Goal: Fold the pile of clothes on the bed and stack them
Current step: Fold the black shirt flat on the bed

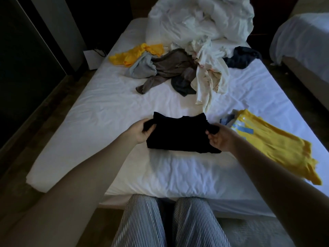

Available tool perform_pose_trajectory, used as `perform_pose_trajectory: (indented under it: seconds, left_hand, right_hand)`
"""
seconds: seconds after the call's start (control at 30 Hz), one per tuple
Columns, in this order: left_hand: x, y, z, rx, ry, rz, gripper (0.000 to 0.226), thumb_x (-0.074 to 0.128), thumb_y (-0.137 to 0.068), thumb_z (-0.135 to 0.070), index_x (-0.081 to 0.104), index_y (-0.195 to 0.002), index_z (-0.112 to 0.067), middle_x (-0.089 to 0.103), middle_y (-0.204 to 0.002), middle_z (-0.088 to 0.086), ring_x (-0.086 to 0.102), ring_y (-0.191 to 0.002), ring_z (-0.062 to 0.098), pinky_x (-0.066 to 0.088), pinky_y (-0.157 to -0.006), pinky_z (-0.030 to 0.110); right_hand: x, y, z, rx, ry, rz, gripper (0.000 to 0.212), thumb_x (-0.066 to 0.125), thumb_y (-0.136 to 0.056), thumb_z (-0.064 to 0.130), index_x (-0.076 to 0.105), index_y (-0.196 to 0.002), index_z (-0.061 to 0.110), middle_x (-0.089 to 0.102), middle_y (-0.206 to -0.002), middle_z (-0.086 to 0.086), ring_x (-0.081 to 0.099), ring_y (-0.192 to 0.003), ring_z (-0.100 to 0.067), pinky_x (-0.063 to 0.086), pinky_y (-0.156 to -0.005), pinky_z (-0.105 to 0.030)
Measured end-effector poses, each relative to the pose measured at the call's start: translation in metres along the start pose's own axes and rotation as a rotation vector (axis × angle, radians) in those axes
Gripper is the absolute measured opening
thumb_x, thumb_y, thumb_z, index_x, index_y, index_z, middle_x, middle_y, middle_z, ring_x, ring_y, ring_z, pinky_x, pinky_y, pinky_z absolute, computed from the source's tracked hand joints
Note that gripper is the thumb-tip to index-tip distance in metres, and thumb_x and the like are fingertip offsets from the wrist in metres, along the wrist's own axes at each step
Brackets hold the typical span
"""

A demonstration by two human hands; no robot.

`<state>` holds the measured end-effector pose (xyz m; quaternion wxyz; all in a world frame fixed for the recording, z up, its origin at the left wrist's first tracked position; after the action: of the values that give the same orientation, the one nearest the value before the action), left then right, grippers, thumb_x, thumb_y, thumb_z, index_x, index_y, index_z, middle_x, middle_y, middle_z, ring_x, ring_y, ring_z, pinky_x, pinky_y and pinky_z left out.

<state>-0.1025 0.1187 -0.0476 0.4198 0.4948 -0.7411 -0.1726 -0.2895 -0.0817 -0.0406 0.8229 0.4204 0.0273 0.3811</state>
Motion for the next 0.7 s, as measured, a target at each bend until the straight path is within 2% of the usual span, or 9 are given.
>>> perform_pose_trajectory:
  seconds: [0.03,0.1,0.17,0.23,0.33,0.4,0.43,0.53,0.7]
  left_hand:
    - [0.007,-0.010,-0.005,0.008,0.047,-0.011,0.016,0.046,-0.096,-0.003,0.058,-0.086,0.002,0.058,-0.082,0.014,0.067,-0.051,0.019,0.052,-0.043,0.020]
    - [0.020,-0.021,-0.012,-0.001,0.150,-0.018,0.018,0.042,-0.098,-0.004,0.058,-0.097,0.005,0.057,-0.096,0.017,0.067,-0.074,0.025,0.057,-0.054,0.025]
    - [0.030,-0.034,-0.013,-0.023,0.134,0.004,0.033,0.040,-0.101,-0.015,0.049,-0.123,0.007,0.054,-0.115,0.019,0.058,-0.103,0.028,0.054,-0.080,0.031]
    - [0.036,-0.043,-0.005,-0.036,-0.116,0.005,0.048,0.038,-0.101,-0.031,0.038,-0.138,0.000,0.048,-0.127,0.016,0.049,-0.120,0.028,0.044,-0.098,0.033]
    - [0.044,-0.051,0.014,0.286,-0.964,-0.059,0.026,0.042,-0.099,-0.030,0.051,-0.120,-0.017,0.051,-0.112,0.004,0.046,-0.114,0.023,0.041,-0.091,0.032]
    - [0.041,-0.064,0.035,0.473,-1.558,-0.042,0.042,0.039,-0.098,-0.036,0.039,-0.139,-0.028,0.038,-0.142,0.005,0.031,-0.134,0.024,0.028,-0.106,0.036]
    - [0.036,-0.070,0.047,0.449,-1.746,-0.023,0.049,0.034,-0.099,-0.043,0.025,-0.147,-0.036,0.018,-0.156,0.003,0.014,-0.144,0.026,0.015,-0.114,0.041]
    - [0.013,-0.086,0.072,0.302,-1.934,-0.028,0.053,0.017,-0.097,-0.059,-0.002,-0.146,-0.051,-0.019,-0.158,-0.007,-0.021,-0.144,0.024,-0.009,-0.111,0.058]
    - [0.012,-0.097,0.067,0.267,-1.836,-0.063,0.059,0.023,-0.095,-0.062,-0.002,-0.146,-0.049,-0.021,-0.157,-0.008,-0.024,-0.143,0.023,-0.008,-0.110,0.061]
  right_hand:
    - [0.003,-0.008,0.006,-0.050,-0.025,-0.006,0.026,0.037,-0.097,0.029,0.056,-0.088,0.014,0.066,-0.056,0.002,0.059,-0.045,-0.004,0.044,-0.051,-0.016]
    - [0.010,-0.028,0.014,-0.140,-0.042,0.031,0.038,0.026,-0.101,0.039,0.051,-0.120,0.016,0.067,-0.098,0.000,0.063,-0.091,-0.009,0.043,-0.073,-0.024]
    - [0.019,-0.042,0.016,-0.182,0.082,0.025,0.055,0.016,-0.101,0.044,0.043,-0.134,0.008,0.054,-0.128,-0.008,0.050,-0.117,-0.022,0.040,-0.076,-0.027]
    - [0.025,-0.054,0.012,-0.369,0.488,-0.131,0.048,0.025,-0.102,0.036,0.049,-0.129,0.003,0.052,-0.132,-0.016,0.049,-0.117,-0.026,0.040,-0.082,-0.029]
    - [0.036,-0.070,-0.006,-0.695,1.351,-0.223,0.044,0.034,-0.100,0.037,0.041,-0.140,0.021,0.036,-0.149,-0.002,0.026,-0.141,-0.023,0.016,-0.114,-0.035]
    - [0.036,-0.083,-0.022,-0.599,1.555,-0.222,0.048,0.028,-0.099,0.047,0.024,-0.146,0.037,0.012,-0.158,0.006,0.002,-0.146,-0.023,-0.003,-0.116,-0.045]
    - [0.033,-0.090,-0.031,-0.524,1.592,-0.227,0.049,0.025,-0.098,0.049,0.018,-0.146,0.042,0.003,-0.159,0.007,-0.004,-0.146,-0.024,-0.006,-0.115,-0.049]
    - [0.019,-0.102,-0.051,-0.486,1.635,-0.236,0.052,0.025,-0.098,0.051,0.006,-0.146,0.045,-0.008,-0.159,0.008,-0.012,-0.146,-0.019,-0.007,-0.114,-0.051]
    - [0.011,-0.112,-0.051,-0.512,1.562,-0.257,0.053,0.026,-0.097,0.051,0.010,-0.147,0.041,-0.003,-0.159,0.008,-0.008,-0.146,-0.014,-0.009,-0.115,-0.040]
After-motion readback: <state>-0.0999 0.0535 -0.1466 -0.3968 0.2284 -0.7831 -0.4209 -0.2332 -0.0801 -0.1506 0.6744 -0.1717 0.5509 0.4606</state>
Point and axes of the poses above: each hand's wrist, its own y-axis away from the middle knuckle, its own x-axis out of the palm, z = x × y, the point moved 2 cm from there along -y, towards the middle knuckle
